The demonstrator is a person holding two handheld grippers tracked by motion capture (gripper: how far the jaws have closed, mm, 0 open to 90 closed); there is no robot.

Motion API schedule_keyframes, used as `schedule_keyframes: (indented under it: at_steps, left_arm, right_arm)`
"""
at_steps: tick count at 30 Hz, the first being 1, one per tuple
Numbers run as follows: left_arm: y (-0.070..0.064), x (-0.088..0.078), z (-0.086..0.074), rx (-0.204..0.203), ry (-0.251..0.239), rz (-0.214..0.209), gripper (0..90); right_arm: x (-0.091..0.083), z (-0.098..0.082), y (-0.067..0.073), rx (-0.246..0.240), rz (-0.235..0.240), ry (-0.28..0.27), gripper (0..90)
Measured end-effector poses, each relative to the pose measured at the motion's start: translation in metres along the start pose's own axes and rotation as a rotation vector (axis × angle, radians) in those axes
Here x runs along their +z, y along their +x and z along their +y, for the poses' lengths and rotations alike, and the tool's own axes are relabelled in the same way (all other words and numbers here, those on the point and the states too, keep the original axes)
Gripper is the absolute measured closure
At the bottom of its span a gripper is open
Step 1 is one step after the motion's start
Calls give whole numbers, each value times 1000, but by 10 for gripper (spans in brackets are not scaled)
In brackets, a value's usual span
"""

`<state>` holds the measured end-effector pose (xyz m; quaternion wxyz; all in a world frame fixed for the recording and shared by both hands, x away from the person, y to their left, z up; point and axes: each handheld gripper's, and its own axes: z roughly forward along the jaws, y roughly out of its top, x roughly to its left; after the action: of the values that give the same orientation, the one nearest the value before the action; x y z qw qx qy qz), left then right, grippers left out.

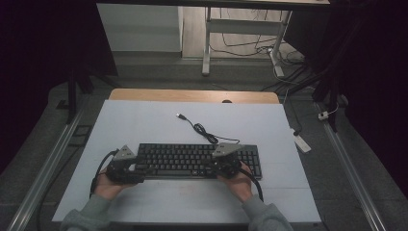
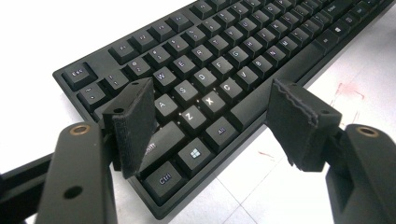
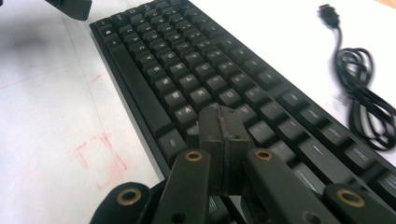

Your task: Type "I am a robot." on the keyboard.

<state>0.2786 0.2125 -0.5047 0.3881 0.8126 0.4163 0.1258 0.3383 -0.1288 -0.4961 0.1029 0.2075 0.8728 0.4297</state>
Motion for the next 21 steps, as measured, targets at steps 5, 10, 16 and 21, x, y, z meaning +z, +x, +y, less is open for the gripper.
schedule_keyframes:
  at_steps: [5,10,16,21]
  left_arm:
    - [0,0,0,0,2,-1,328]
    - [0,1,0,-2,3,-3,328]
    - [0,1,0,3,5,-5,327]
    - [0,1,-1,0,5,-4,326]
  right_arm:
    - [18,6,5,-8,13,29,899]
    - [27,6,8,-17,13,55,898]
    - [33,6,8,-19,3,74,897]
    - [35,5,7,-17,-3,86,897]
